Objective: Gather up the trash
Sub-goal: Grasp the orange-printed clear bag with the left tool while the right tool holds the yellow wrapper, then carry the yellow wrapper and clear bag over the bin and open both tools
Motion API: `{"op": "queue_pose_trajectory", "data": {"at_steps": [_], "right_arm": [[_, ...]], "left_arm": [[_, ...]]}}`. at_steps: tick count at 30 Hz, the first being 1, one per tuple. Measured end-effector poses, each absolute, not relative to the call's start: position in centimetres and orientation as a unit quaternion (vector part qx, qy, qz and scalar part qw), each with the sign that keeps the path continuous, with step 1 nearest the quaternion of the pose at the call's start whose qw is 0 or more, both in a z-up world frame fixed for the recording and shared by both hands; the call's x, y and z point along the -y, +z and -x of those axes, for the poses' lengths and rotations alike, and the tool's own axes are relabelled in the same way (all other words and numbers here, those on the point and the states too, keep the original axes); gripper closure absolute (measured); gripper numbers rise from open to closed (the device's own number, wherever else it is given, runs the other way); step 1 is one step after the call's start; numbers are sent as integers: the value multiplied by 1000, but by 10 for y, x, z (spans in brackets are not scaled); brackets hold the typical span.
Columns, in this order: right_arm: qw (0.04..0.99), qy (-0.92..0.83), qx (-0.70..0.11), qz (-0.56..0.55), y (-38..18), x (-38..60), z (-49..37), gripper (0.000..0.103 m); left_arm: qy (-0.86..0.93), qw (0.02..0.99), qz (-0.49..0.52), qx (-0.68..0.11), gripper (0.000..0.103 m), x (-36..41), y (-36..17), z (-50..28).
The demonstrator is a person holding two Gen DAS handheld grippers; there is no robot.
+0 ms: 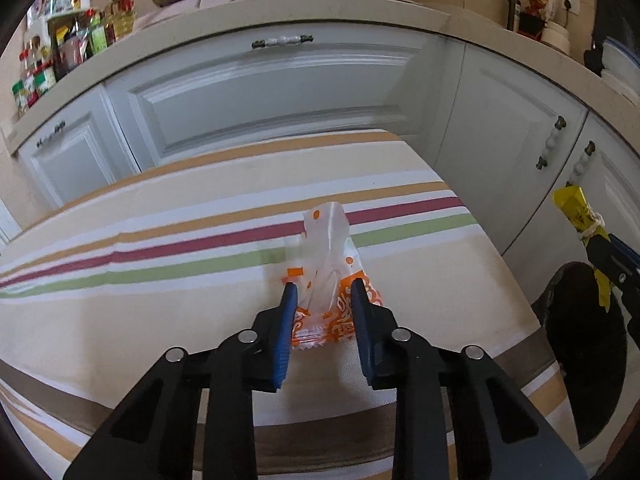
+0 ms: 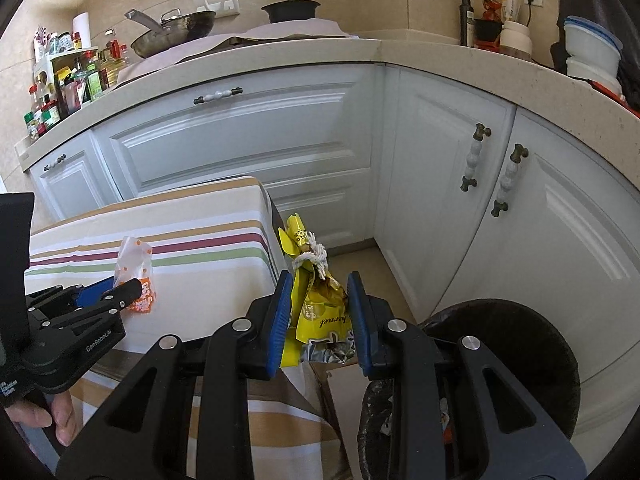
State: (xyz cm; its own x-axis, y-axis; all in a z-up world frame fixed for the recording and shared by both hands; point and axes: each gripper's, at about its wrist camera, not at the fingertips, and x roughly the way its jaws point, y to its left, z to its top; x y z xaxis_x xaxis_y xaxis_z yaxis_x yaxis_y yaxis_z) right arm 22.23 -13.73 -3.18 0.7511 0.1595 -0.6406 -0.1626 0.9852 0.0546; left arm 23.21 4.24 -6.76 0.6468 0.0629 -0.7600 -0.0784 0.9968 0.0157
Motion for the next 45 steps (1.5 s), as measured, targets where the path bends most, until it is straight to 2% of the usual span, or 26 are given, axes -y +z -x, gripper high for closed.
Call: {"op": "queue_pose_trajectory", "data": {"at_steps": [7, 21, 32, 45], "right_arm": [[937, 84, -340, -2, -30, 139, -219, 76], [943, 62, -325, -18, -16, 165, -189, 76], [946, 10, -322, -34, -11, 218, -142, 76], [946, -49, -317, -46, -13, 279, -104, 76]], "left_arm": [[35, 912, 3, -409, 82, -41, -63, -227], [10, 927, 6, -375, 83, -25, -29, -184], [-66, 932, -11, -356, 83, 38, -9, -145], [-132, 926, -45, -350, 83, 121, -14, -127]]}}
